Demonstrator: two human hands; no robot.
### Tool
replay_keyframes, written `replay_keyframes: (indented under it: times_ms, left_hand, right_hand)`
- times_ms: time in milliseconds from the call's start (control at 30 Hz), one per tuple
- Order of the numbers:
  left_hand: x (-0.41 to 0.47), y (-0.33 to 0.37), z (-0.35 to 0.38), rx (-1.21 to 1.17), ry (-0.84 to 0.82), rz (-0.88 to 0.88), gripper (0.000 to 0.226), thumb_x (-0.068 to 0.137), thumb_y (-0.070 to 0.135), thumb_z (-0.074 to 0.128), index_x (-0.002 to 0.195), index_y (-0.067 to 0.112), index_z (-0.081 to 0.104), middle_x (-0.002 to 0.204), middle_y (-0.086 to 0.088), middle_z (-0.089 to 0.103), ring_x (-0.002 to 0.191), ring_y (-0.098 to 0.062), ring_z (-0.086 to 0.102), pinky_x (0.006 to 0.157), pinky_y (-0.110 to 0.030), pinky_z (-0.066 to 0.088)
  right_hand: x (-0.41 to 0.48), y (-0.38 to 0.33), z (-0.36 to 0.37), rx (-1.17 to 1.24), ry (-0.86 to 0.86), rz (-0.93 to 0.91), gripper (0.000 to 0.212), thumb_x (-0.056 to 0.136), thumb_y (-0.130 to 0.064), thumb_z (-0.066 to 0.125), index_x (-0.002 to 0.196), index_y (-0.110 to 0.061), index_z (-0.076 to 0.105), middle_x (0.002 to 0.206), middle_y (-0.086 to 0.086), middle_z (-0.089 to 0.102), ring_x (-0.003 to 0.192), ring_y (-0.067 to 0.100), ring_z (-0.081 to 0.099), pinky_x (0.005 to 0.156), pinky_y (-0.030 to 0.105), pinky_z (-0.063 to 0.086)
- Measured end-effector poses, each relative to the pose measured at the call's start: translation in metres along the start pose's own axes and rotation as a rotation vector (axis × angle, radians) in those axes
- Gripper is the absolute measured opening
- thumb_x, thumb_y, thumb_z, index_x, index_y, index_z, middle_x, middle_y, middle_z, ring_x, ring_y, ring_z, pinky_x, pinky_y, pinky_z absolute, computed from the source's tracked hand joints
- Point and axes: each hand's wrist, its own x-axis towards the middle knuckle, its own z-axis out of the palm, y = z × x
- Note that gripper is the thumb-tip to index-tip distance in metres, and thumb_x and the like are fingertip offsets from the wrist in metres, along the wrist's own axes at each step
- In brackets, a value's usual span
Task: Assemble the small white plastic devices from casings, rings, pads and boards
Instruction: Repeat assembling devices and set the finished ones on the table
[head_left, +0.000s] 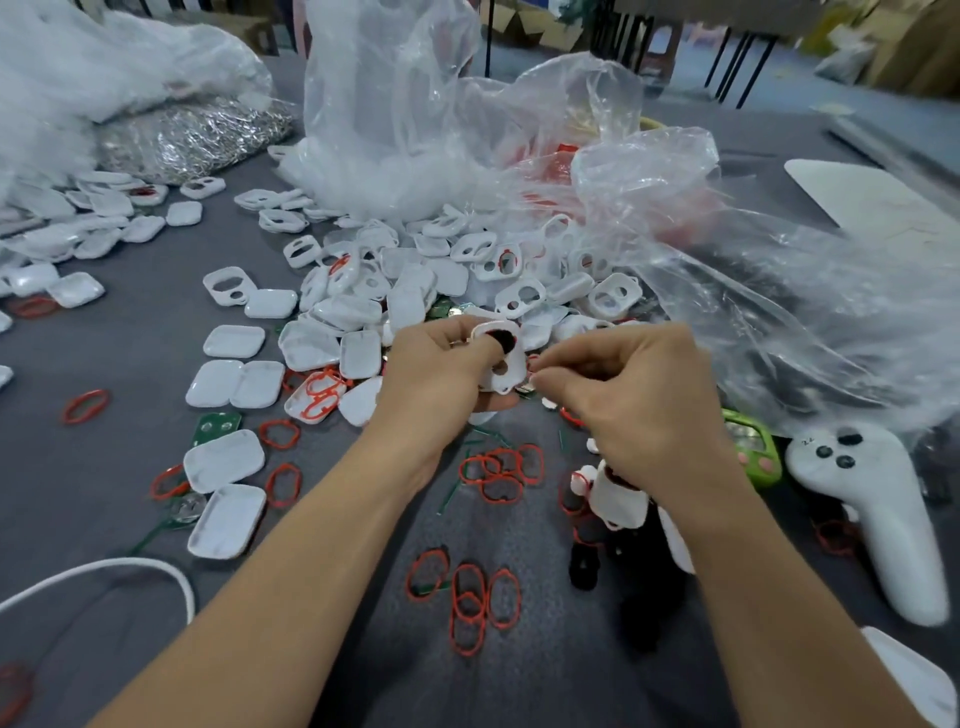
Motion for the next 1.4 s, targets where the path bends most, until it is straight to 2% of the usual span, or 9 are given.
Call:
replay_keyframes:
  times_ms: [167, 400, 600, 700, 767, 833, 1133, 1233, 1400]
  left_hand:
    - [-0.005, 0.0, 0.007, -0.041, -0.069, -0.057, 0.016, 0.094, 0.006, 0.067, 0.086, 0.009, 0.081, 0.075, -0.006, 0.076, 0.068, -0.014, 0.072, 0.066, -0.033, 0.064]
    - [-0.008, 0.002, 0.008, -0.139, -0.208, -0.177, 0.03, 0.099, 0.01, 0.054, 0.088, 0.009, 0.083, 0.095, -0.016, 0.079, 0.08, -0.021, 0.077, 0.069, -0.033, 0.063]
    - [-0.011, 0.006, 0.008, -0.186, -0.229, -0.191, 0.04, 0.103, 0.009, 0.05, 0.082, 0.011, 0.084, 0.089, -0.014, 0.079, 0.077, -0.019, 0.077, 0.062, -0.029, 0.062]
    - [-0.011, 0.006, 0.008, -0.199, -0.237, -0.198, 0.038, 0.105, 0.009, 0.048, 0.088, 0.007, 0.081, 0.093, -0.017, 0.079, 0.079, -0.021, 0.077, 0.063, -0.029, 0.062]
    - [-0.011, 0.006, 0.008, -0.198, -0.231, -0.198, 0.039, 0.105, 0.008, 0.048, 0.086, 0.008, 0.082, 0.093, -0.016, 0.079, 0.078, -0.019, 0.077, 0.063, -0.029, 0.062]
    - [-0.011, 0.006, 0.007, -0.185, -0.227, -0.199, 0.041, 0.105, 0.008, 0.049, 0.083, 0.009, 0.083, 0.094, -0.015, 0.079, 0.078, -0.019, 0.077, 0.063, -0.029, 0.062]
    - [-0.01, 0.003, 0.011, -0.186, -0.186, -0.209, 0.031, 0.104, 0.005, 0.048, 0.093, 0.004, 0.077, 0.086, -0.012, 0.079, 0.072, -0.016, 0.076, 0.064, -0.03, 0.063]
    - [-0.011, 0.003, 0.011, -0.208, -0.192, -0.218, 0.03, 0.105, 0.005, 0.047, 0.097, 0.001, 0.075, 0.086, -0.012, 0.079, 0.072, -0.017, 0.076, 0.064, -0.03, 0.063]
    - [-0.011, 0.004, 0.011, -0.245, -0.2, -0.232, 0.029, 0.106, 0.005, 0.045, 0.11, -0.005, 0.072, 0.093, -0.017, 0.079, 0.078, -0.02, 0.077, 0.064, -0.028, 0.062]
  right_hand:
    - [0.0, 0.006, 0.012, 0.083, 0.137, 0.008, 0.018, 0.081, -0.011, 0.084, 0.079, -0.029, 0.082, 0.071, -0.022, 0.074, 0.067, -0.004, 0.071, 0.062, 0.009, 0.049]
    - [-0.001, 0.005, 0.015, -0.055, 0.192, -0.011, 0.032, 0.077, -0.016, 0.083, 0.061, -0.042, 0.073, 0.059, -0.029, 0.065, 0.059, -0.008, 0.062, 0.056, 0.005, 0.043]
    - [0.001, 0.013, 0.019, -0.115, 0.143, 0.02, 0.013, 0.077, -0.018, 0.085, 0.076, -0.031, 0.083, 0.058, -0.025, 0.064, 0.07, -0.011, 0.061, 0.059, 0.002, 0.04]
    - [0.002, 0.015, 0.023, -0.214, 0.164, -0.001, 0.008, 0.079, -0.025, 0.083, 0.082, -0.033, 0.083, 0.069, -0.016, 0.069, 0.072, 0.007, 0.064, 0.062, 0.011, 0.041]
    - [0.002, 0.016, 0.025, -0.246, 0.177, -0.009, 0.008, 0.08, -0.027, 0.082, 0.084, -0.034, 0.083, 0.076, -0.01, 0.072, 0.075, 0.012, 0.064, 0.068, 0.024, 0.046]
    - [0.002, 0.016, 0.027, -0.251, 0.199, -0.018, 0.007, 0.08, -0.027, 0.082, 0.083, -0.033, 0.083, 0.07, -0.011, 0.069, 0.072, 0.014, 0.063, 0.067, 0.027, 0.046]
    - [0.005, 0.019, 0.024, -0.148, 0.181, 0.006, 0.015, 0.076, -0.019, 0.084, 0.069, -0.031, 0.079, 0.051, -0.029, 0.058, 0.062, -0.01, 0.058, 0.057, 0.003, 0.038]
    - [0.004, 0.019, 0.023, -0.135, 0.167, 0.011, 0.022, 0.076, -0.021, 0.084, 0.064, -0.036, 0.075, 0.053, -0.031, 0.058, 0.059, -0.009, 0.058, 0.056, 0.005, 0.039]
    - [0.004, 0.017, 0.025, -0.22, 0.249, 0.031, 0.01, 0.073, -0.034, 0.088, 0.069, -0.034, 0.078, 0.051, -0.021, 0.06, 0.06, -0.002, 0.06, 0.054, 0.008, 0.037]
